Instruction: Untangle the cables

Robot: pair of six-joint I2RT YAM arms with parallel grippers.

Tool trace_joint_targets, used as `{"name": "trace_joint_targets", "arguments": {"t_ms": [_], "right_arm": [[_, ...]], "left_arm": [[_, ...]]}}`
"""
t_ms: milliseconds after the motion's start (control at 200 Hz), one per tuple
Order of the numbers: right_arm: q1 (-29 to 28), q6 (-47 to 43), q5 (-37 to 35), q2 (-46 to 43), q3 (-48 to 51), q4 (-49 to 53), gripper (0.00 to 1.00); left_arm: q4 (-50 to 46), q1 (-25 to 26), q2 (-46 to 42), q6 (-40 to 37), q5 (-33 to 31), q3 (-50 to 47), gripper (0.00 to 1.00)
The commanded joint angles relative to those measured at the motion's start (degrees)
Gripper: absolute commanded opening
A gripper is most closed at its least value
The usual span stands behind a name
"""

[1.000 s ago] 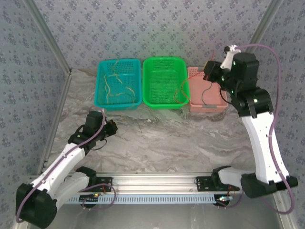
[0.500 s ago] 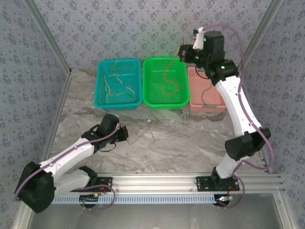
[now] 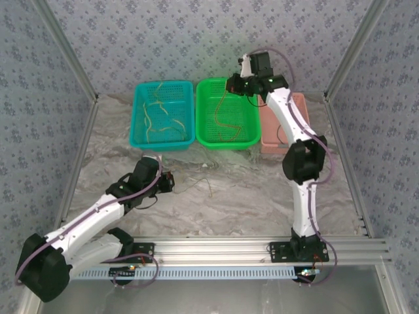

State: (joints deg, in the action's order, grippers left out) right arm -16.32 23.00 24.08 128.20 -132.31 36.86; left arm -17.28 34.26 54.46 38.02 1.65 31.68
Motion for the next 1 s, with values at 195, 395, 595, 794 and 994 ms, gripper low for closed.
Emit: {"name": "trace_joint_targets", "arguments": {"t_ms": [195, 395, 595, 794, 994], "right_arm": [[3.3, 5.7, 3.0, 15.5, -12.8, 7.7, 0.07], [2.0, 3.4, -1.9, 14.5, -13.5, 10.0, 0.38], [0.9, 2.8, -7.5, 6.0, -9.0, 9.9, 0.47], [-1.6, 1.2, -14.7, -6.3, 0.5, 8.8, 0.46], [-6.3, 3.6, -18.2, -28.9, 29.9, -5.2, 0.45]], "left_arm": [[-1.4, 0.4, -0.1, -1.6, -0.3, 1.7, 0.0], [-1.9, 0.4, -0.7, -1.5, -0.1, 2.2, 0.0], [-2.4, 0.4, -1.3, -1.2, 0.4, 2.8, 0.0], [-3.7, 0.4, -2.9, -0.6, 1.6, 4.9, 0.0], [-6.2, 0.4, -3.7, -1.9, 2.6, 8.4, 0.0]]}}
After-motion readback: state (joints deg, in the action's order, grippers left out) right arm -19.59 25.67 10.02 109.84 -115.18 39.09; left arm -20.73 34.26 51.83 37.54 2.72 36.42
